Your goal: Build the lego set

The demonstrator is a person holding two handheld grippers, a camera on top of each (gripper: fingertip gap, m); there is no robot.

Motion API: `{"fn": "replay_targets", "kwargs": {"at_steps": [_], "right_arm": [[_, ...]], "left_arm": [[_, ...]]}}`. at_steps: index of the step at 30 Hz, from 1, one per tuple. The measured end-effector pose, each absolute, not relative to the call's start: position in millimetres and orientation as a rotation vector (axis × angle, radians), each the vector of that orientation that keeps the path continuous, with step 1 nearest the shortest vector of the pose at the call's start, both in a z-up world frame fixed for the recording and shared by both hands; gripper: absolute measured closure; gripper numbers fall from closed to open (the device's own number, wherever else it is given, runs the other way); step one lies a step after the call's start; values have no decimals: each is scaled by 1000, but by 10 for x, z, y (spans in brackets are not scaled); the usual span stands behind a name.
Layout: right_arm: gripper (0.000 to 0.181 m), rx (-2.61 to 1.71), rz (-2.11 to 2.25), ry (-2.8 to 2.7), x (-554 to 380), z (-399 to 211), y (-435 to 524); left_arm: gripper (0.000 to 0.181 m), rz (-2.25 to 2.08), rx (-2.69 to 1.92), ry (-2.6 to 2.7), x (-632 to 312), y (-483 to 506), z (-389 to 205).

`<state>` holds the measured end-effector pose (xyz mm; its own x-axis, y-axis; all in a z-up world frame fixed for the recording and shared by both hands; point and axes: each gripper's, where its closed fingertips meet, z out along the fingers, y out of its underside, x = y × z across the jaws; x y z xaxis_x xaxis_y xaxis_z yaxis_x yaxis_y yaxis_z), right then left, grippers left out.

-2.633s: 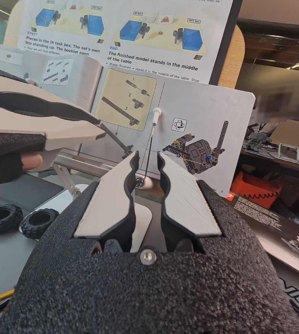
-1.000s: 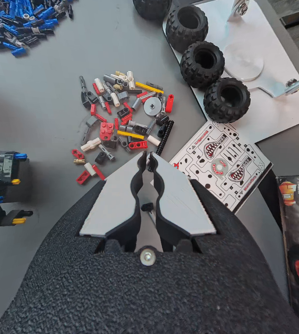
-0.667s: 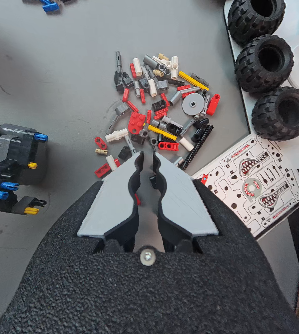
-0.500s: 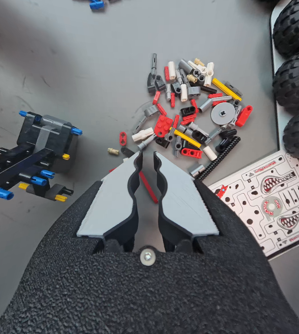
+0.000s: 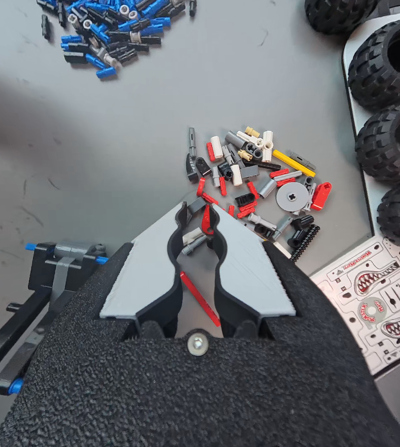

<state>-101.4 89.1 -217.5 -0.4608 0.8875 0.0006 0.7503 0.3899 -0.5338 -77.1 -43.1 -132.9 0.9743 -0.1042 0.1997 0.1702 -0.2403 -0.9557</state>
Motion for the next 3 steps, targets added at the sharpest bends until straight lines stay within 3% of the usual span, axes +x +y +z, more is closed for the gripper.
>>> {"fn": "replay_targets", "kwargs": {"at_steps": [1,3], "right_arm": [[166,-1468,682,-2359,-1024,-2176,885],[171,-1468,660,-2358,-1035,-2179,885]], "left_arm": [[143,-258,-1797,-46,-766,-432,-1332],[144,-256,-1797,-42,-758,-435,-1332]]}}
